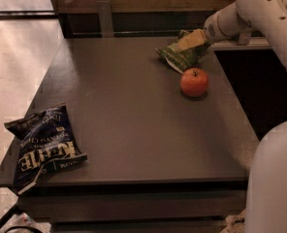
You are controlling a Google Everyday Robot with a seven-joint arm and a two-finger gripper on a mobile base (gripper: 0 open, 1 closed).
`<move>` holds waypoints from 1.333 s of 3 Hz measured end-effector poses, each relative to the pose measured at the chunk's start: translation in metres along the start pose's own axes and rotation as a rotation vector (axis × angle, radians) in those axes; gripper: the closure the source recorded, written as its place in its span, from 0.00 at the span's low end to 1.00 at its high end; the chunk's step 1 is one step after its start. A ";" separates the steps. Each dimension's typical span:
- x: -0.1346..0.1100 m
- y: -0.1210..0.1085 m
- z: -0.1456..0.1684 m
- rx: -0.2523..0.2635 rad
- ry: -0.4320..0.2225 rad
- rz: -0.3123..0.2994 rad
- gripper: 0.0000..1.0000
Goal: Move green jalapeno chip bag near blue chip bag
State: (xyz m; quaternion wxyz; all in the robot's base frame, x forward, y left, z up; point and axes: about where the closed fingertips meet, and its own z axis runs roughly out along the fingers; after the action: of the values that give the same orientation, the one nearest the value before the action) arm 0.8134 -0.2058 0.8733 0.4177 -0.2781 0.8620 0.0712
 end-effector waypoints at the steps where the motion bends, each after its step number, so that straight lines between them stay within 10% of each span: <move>1: 0.009 0.005 0.019 -0.050 0.021 0.031 0.00; 4: 0.012 0.018 0.039 -0.113 0.034 0.035 0.64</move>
Offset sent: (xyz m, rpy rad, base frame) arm 0.0174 0.0262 -0.0361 0.0947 0.1129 0.1003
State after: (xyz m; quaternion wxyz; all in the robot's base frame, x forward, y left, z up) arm 0.8243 -0.1822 0.8368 0.3852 -0.2873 0.8684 0.1225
